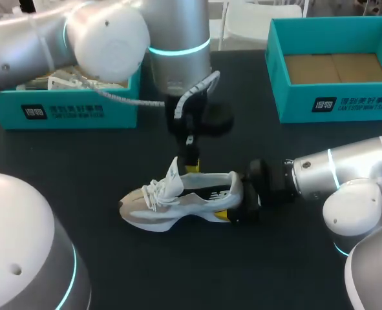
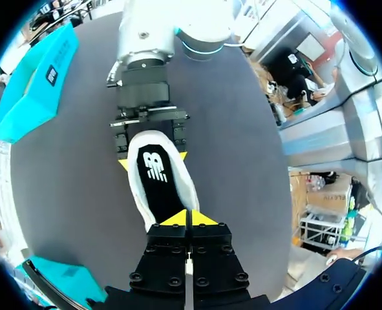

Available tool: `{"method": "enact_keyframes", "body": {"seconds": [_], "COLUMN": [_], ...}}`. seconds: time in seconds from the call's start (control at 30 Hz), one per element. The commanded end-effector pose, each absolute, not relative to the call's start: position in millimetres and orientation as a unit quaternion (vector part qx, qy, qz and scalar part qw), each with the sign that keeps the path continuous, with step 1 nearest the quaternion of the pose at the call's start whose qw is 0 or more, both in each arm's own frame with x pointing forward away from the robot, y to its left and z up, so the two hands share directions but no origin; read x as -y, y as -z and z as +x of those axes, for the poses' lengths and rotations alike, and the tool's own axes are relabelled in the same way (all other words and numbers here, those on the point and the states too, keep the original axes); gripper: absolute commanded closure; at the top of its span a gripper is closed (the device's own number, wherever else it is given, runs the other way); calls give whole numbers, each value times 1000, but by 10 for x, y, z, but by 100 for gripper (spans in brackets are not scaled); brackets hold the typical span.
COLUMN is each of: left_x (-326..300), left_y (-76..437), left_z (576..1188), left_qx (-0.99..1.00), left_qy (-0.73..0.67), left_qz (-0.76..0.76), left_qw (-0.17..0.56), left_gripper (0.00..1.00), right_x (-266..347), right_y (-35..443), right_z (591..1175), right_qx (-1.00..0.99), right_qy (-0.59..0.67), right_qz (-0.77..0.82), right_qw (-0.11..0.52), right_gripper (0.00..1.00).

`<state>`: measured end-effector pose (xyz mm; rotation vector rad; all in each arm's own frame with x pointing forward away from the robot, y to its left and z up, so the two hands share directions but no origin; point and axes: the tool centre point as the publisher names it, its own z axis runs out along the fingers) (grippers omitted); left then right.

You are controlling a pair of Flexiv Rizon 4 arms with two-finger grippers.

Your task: Take the shoe out of the shoebox, open the shoe tongue, remove and reinsert the insole, then place the shoe into the shoebox

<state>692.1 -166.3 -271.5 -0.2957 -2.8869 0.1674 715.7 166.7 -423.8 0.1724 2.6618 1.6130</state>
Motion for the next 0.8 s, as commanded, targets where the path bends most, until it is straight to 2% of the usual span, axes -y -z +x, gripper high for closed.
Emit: {"method": "enact_keyframes", "body": {"seconds": [0.03, 0.33, 0.8], "left_x": [1751, 1869, 1869], "left_y": [3104, 3419, 3419], "left_z": [6890, 6745, 6745], "left_qx": [983, 982, 982], "left_qy": [-69, -46, -46], "left_qz": [-103, -107, -107], "left_qw": [132, 147, 147], "left_gripper": [100, 100, 100], "right_x": [-1706, -1706, -1706], "right_y": [4277, 4277, 4277], "right_z": [7170, 7170, 7170], "right_qx": [-855, -855, -855], "right_qy": [-515, -515, -515], "right_qz": [56, 56, 56], "right_qw": [12, 12, 12], "right_gripper": [100, 100, 100]}}
